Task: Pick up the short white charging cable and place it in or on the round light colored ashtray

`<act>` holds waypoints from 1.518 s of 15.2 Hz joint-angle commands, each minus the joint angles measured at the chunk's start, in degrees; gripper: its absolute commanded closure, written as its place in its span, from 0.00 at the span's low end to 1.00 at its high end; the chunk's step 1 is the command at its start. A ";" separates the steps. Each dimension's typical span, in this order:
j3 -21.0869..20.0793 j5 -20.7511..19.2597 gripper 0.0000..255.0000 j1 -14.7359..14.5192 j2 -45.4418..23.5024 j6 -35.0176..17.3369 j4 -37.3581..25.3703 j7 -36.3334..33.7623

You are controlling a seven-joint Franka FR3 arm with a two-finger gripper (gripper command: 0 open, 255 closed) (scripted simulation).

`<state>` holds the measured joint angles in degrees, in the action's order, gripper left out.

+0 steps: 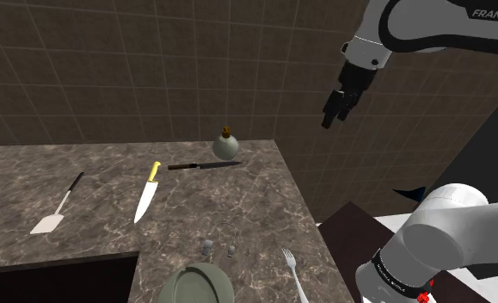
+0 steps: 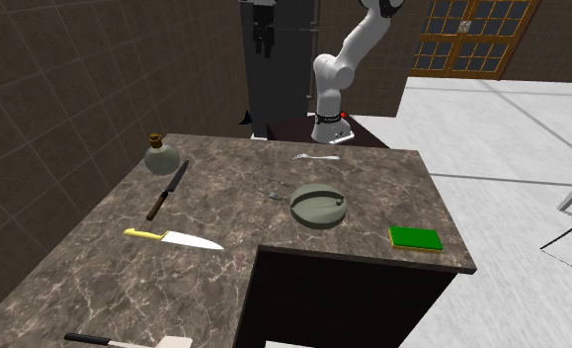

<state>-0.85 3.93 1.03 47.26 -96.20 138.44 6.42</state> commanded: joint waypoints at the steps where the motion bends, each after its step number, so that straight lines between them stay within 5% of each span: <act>1: 0.00 0.00 0.00 0.00 0.00 0.00 0.00 0.00; 12: -11.55 5.98 0.00 -4.71 -8.66 -15.80 7.71 -9.02; 23: -23.85 7.09 0.00 -6.99 -27.08 -32.70 6.82 -19.52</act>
<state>-23.60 11.29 -5.92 22.14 -127.36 145.67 -11.97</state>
